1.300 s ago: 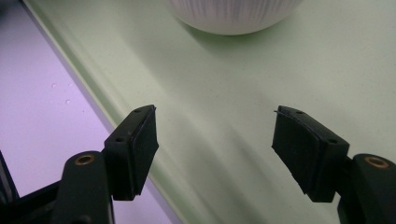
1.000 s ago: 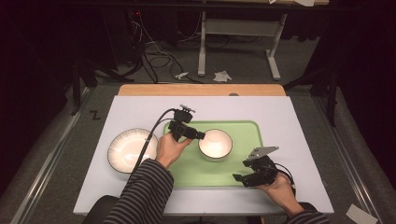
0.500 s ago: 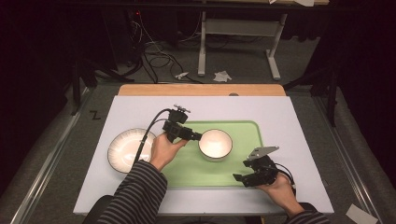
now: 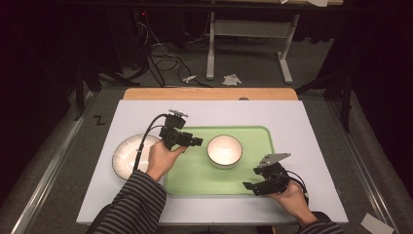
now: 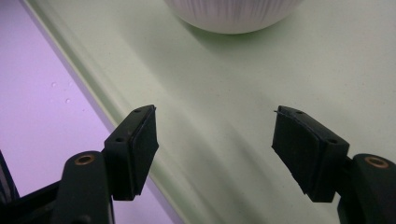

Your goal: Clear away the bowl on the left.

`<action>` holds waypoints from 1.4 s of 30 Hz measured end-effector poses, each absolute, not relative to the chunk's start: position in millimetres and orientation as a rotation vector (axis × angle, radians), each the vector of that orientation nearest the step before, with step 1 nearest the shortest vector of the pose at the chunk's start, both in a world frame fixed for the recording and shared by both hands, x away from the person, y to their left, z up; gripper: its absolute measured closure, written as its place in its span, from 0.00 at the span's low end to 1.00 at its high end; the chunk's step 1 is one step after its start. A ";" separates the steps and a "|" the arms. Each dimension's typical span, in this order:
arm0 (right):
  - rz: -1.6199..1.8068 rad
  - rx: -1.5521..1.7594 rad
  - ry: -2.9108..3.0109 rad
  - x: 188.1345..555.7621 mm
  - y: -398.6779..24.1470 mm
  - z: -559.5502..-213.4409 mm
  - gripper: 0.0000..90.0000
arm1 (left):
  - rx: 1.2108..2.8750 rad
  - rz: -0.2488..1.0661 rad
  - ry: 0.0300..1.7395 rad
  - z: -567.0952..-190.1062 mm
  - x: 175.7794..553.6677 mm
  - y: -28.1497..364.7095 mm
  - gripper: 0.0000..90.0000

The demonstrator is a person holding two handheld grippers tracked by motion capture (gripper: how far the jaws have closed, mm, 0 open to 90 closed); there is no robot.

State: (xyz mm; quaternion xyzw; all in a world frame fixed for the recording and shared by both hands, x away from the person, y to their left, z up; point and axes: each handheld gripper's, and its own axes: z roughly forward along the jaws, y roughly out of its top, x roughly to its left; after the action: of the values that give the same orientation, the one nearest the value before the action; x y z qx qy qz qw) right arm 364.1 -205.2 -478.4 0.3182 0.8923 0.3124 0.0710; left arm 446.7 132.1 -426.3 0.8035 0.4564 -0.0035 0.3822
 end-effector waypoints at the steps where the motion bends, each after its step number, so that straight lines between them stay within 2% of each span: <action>1: 0.941 0.948 2.686 364.3 -204.9 -478.6 0.36 | 2.050 -0.002 1.167 -425.5 443.1 134.8 0.49; 24: 0.925 0.952 2.688 365.0 -204.7 -479.7 0.36 | 2.064 0.032 1.161 -426.0 404.7 164.4 0.48; 42: 0.925 0.954 2.691 364.9 -204.3 -479.9 0.36 | 2.051 -0.008 1.166 -437.1 384.9 172.1 0.48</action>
State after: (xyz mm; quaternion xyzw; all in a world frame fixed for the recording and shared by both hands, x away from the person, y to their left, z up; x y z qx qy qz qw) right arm 364.9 -204.3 -479.9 0.3172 0.8944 0.3073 0.0704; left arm 384.9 172.1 -437.1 0.8037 0.4568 -0.0031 0.3814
